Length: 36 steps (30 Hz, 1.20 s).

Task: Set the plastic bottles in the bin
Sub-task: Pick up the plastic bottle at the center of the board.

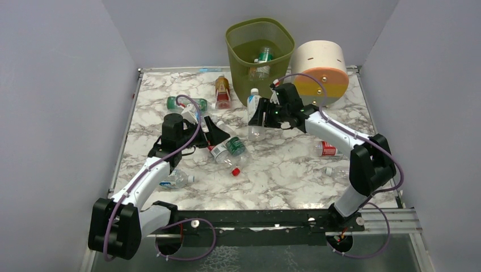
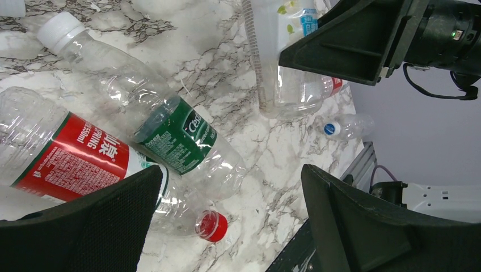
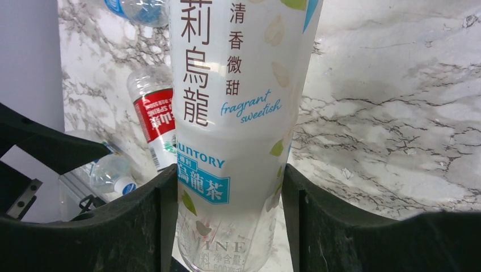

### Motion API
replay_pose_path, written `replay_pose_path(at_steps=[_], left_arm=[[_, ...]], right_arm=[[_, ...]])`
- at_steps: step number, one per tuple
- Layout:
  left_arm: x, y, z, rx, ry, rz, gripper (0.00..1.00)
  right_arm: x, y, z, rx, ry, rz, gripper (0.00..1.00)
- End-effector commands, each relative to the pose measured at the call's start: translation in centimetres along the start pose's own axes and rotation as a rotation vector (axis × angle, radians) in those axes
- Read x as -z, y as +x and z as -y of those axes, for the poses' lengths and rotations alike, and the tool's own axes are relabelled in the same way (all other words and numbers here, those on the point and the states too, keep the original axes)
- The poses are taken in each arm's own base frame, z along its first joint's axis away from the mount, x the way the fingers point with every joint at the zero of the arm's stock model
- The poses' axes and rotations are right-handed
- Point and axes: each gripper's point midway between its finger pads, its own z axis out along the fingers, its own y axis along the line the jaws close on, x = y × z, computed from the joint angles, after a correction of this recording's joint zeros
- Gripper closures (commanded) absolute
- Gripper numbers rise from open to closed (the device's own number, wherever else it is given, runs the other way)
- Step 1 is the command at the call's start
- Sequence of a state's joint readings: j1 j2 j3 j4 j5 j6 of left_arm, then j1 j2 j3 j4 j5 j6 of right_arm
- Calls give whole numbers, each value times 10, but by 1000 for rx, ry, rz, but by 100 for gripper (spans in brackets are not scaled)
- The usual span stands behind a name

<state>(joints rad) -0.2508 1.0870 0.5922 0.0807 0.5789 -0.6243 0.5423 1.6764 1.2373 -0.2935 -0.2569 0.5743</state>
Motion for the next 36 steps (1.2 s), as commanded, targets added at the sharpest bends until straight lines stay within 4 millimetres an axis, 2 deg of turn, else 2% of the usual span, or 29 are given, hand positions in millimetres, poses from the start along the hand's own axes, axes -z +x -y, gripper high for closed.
replay_pose_path(at_steps=[1, 11, 24, 36], left_arm=[[3, -1, 9, -18, 43, 11, 1], [1, 0, 8, -11, 47, 8, 1], [0, 1, 8, -6, 47, 7, 1], [4, -1, 14, -3, 62, 13, 1]], right_arm=[[17, -8, -21, 40, -75, 32, 45], [36, -17, -40, 82, -147, 75, 45], [50, -24, -55, 110, -203, 106, 45], [89, -38, -105, 236, -393, 155, 45]])
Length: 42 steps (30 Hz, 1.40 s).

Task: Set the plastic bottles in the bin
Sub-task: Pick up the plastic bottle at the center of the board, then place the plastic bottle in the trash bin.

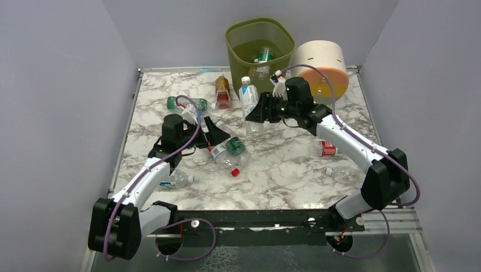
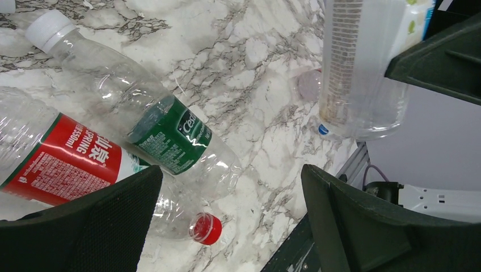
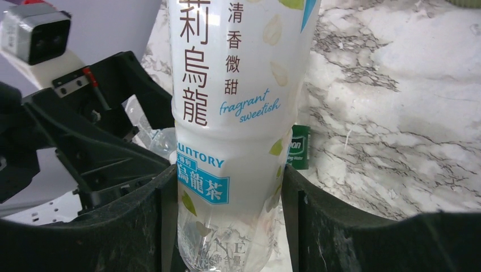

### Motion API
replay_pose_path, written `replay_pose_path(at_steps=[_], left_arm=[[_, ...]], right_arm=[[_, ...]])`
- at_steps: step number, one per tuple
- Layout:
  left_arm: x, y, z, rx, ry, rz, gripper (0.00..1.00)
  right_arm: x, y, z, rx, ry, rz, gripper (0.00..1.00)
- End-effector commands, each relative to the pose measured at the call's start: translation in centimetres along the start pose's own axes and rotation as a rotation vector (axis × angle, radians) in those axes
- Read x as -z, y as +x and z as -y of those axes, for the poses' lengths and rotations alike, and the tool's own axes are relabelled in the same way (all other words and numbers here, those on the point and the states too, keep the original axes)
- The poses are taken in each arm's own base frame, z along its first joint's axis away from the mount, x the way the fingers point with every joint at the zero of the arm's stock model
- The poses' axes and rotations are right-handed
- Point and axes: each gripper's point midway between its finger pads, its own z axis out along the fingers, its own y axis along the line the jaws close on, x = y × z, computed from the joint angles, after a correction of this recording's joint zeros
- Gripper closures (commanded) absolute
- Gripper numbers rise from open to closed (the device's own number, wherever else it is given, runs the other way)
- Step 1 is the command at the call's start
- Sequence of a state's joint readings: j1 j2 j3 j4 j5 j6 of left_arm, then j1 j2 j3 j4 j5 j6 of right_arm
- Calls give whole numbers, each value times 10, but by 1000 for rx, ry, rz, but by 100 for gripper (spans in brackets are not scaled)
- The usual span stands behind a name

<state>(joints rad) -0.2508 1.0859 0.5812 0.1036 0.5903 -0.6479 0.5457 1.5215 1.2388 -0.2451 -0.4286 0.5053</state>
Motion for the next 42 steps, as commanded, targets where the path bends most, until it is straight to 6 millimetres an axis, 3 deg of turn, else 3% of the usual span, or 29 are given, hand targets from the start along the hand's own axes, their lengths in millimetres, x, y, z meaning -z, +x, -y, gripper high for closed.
replay_pose_path(at_steps=[1, 11, 18, 24, 31, 37, 42], left_arm=[[4, -2, 13, -21, 48, 11, 1], [3, -9, 17, -30, 52, 21, 1], [-2, -30, 28, -60, 71, 42, 1], [-2, -36, 33, -69, 81, 50, 1], [3, -34, 37, -58, 88, 55, 1], [11, -28, 38, -56, 80, 59, 1], [14, -22, 36, -44, 76, 57, 1]], right_arm=[[24, -30, -49, 108, -151, 90, 45], [50, -67, -76, 186, -165, 205, 44], [56, -121, -92, 226, -118, 315, 44], [49, -168, -99, 269, -89, 405, 44], [36, -226, -72, 279, -1, 553, 44], [41, -278, -34, 216, 37, 646, 44], [47, -307, -1, 166, 31, 675, 44]])
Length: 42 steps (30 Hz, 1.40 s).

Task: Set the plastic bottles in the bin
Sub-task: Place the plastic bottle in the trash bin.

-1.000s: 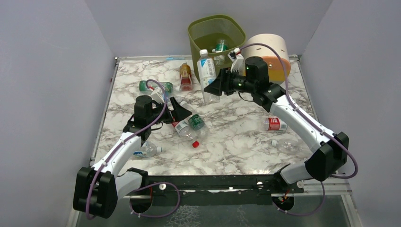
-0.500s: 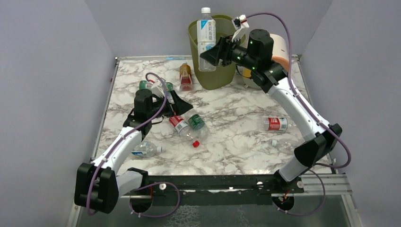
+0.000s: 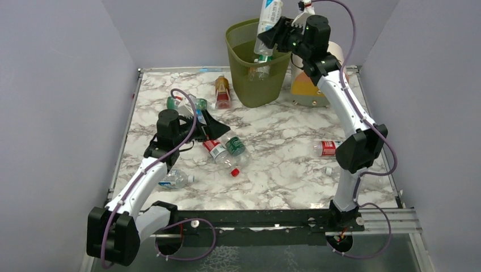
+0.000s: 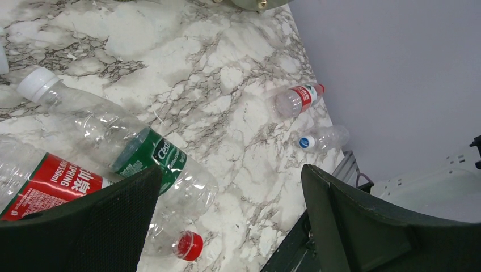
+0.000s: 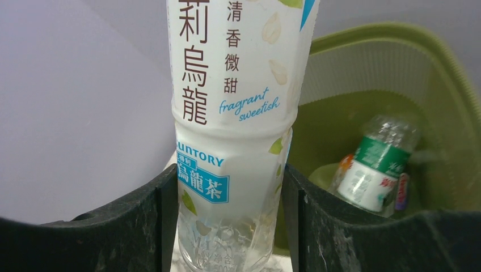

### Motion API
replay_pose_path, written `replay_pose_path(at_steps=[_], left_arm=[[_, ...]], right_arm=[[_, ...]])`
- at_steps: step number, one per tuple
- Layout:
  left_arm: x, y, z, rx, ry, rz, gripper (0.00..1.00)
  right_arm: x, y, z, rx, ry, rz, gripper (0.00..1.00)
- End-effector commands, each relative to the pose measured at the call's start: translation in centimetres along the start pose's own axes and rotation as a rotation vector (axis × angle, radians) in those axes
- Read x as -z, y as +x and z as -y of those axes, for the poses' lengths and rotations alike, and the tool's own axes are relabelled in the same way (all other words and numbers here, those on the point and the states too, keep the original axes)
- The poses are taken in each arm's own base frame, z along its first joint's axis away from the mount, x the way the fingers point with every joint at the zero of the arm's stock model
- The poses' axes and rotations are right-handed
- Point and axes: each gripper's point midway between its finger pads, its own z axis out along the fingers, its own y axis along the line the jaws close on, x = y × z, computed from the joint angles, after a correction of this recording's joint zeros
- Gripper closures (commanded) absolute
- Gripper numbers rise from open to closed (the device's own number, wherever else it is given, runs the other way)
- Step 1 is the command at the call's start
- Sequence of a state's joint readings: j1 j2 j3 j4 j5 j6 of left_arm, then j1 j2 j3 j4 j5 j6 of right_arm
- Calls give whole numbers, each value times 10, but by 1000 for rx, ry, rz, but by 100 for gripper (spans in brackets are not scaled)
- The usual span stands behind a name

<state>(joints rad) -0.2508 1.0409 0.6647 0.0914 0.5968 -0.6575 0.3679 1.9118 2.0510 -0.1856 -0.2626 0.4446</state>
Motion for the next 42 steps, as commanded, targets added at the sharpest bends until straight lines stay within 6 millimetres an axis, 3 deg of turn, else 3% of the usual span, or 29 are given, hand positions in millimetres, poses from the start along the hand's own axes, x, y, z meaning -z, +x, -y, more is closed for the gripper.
replay_pose_path(at_steps=[1, 7, 15, 21, 26, 32, 42], left_arm=[[5, 10, 2, 15, 11, -15, 1], [6, 11, 2, 18, 12, -15, 1], [5, 11, 1, 18, 5, -19, 1], [1, 16, -8, 26, -12, -34, 1], [-4, 17, -10, 41, -2, -43, 1], [-3, 18, -10, 48, -2, -34, 1], [4, 22, -7, 61, 2, -24, 1]], right_arm=[[-4, -45, 14, -27, -32, 105, 44], [-19, -43, 36, -15, -37, 91, 44], [-39, -26, 43, -20, -81, 64, 40], [-42, -12, 48, -31, -80, 33, 13], [-38, -10, 49, -25, -70, 21, 9], [-18, -11, 36, -57, -75, -6, 9], [66, -14, -14, -62, -138, -41, 9]])
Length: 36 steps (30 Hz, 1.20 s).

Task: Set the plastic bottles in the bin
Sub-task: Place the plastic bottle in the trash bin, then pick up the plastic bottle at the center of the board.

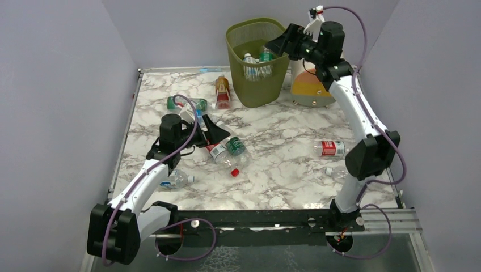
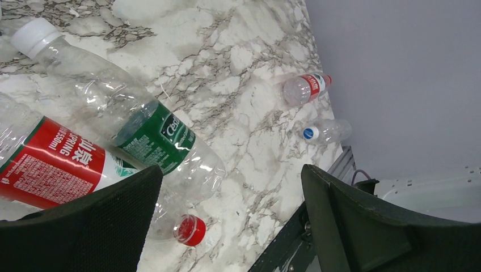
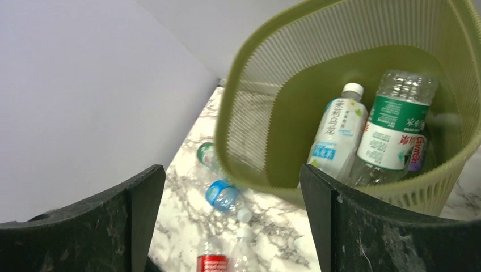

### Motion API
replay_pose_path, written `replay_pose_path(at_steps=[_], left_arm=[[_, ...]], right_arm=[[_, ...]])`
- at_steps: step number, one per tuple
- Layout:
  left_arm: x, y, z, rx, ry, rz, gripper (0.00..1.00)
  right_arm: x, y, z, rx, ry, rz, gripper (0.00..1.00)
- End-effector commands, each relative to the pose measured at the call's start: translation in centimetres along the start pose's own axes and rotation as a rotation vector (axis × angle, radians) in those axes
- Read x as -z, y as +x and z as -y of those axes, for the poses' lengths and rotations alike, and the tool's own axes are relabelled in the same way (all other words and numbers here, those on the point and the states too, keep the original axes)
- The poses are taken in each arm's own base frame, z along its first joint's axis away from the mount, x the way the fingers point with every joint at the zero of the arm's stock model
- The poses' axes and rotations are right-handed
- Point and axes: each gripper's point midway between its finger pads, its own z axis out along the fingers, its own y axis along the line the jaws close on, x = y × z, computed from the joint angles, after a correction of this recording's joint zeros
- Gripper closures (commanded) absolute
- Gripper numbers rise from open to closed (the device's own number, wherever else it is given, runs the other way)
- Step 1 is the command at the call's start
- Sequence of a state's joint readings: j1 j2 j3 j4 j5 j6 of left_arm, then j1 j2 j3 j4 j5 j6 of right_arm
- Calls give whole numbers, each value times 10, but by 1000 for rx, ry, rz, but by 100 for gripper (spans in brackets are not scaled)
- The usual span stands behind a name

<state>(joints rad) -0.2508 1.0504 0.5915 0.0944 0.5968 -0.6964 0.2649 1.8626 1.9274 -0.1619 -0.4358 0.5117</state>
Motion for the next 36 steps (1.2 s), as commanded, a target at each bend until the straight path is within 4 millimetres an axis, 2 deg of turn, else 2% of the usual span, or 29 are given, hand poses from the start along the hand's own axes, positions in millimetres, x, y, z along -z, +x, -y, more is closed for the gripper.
replay_pose_path(at_steps=[1, 4, 6, 7, 12, 18, 22, 29, 32, 36], left_arm=[[7, -4, 14, -23, 45, 29, 1], [8, 0, 11, -14, 40, 32, 1], [7, 5, 7, -2, 39, 25, 1], [6, 6, 5, 4, 40, 23, 1], [1, 11, 0, 36, 41, 6, 1], [-3, 5, -4, 74, 10, 20, 1], [-10, -5, -10, 99, -41, 38, 1], [-24, -40, -54, 128, -303, 49, 1], [-28, -59, -69, 164, -333, 73, 1], [-23, -82, -92, 257, -336, 135, 1]], right_arm=[[51, -13, -51, 30, -99, 19, 9], [72, 5, -60, 12, -125, -14, 7], [82, 22, -61, -21, -140, -38, 0], [86, 32, -62, -33, -147, -57, 0], [103, 84, -52, -68, -111, -138, 1], [112, 140, -38, -89, -78, -255, 0], [116, 165, -36, -101, -82, -299, 0], [121, 198, -35, -110, -93, -350, 0], [127, 206, -34, -116, -91, -361, 0], [133, 213, -33, -117, -89, -371, 0]])
